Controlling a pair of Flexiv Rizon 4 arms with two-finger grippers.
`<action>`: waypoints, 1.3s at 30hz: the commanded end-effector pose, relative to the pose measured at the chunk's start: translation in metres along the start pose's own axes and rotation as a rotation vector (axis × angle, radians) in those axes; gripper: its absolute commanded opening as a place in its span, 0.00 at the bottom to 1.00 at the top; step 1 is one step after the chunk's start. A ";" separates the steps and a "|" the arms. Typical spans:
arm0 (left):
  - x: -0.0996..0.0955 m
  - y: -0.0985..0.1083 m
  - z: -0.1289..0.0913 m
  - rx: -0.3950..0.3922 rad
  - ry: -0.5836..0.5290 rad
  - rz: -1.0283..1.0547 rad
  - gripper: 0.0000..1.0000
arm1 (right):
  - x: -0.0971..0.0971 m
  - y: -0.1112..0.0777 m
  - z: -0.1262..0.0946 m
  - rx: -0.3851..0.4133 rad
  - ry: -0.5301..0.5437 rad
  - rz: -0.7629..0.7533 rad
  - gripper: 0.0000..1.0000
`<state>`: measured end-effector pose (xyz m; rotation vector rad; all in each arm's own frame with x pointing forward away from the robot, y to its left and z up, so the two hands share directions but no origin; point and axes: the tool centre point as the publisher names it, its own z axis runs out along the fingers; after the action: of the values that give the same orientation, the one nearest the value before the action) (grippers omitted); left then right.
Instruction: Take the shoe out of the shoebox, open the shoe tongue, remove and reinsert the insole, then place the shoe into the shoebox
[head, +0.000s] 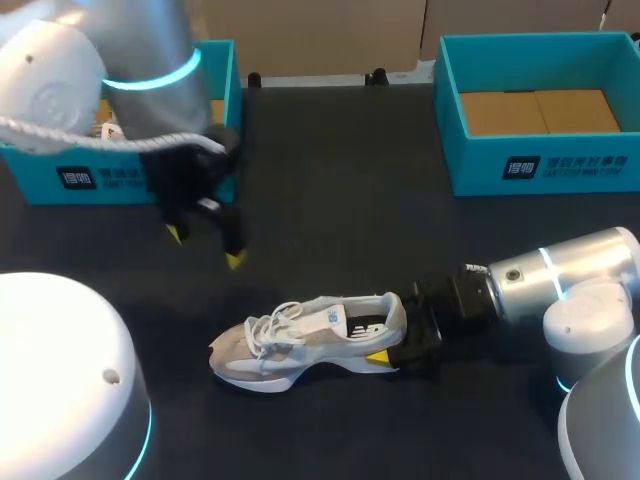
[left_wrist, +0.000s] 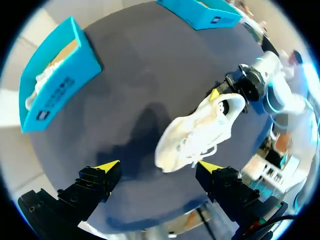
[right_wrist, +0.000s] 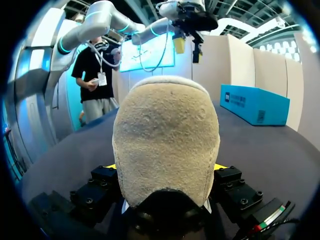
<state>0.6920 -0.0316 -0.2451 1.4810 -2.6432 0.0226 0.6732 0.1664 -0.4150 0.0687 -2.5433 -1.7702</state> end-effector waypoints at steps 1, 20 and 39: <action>0.047 -0.001 0.022 -0.021 -0.060 -0.245 1.00 | 0.001 -0.001 0.003 0.004 -0.001 0.000 0.00; 0.078 -0.008 0.035 -0.042 -0.032 -0.418 1.00 | 0.001 -0.001 0.003 0.004 -0.001 0.000 0.00; 0.139 -0.035 0.071 -0.100 -0.182 -0.564 1.00 | 0.001 -0.001 0.003 0.004 -0.001 0.000 0.00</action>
<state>0.6347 -0.1490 -0.2924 2.1958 -2.2043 -0.1847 0.6732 0.1664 -0.4149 0.0690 -2.5433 -1.7701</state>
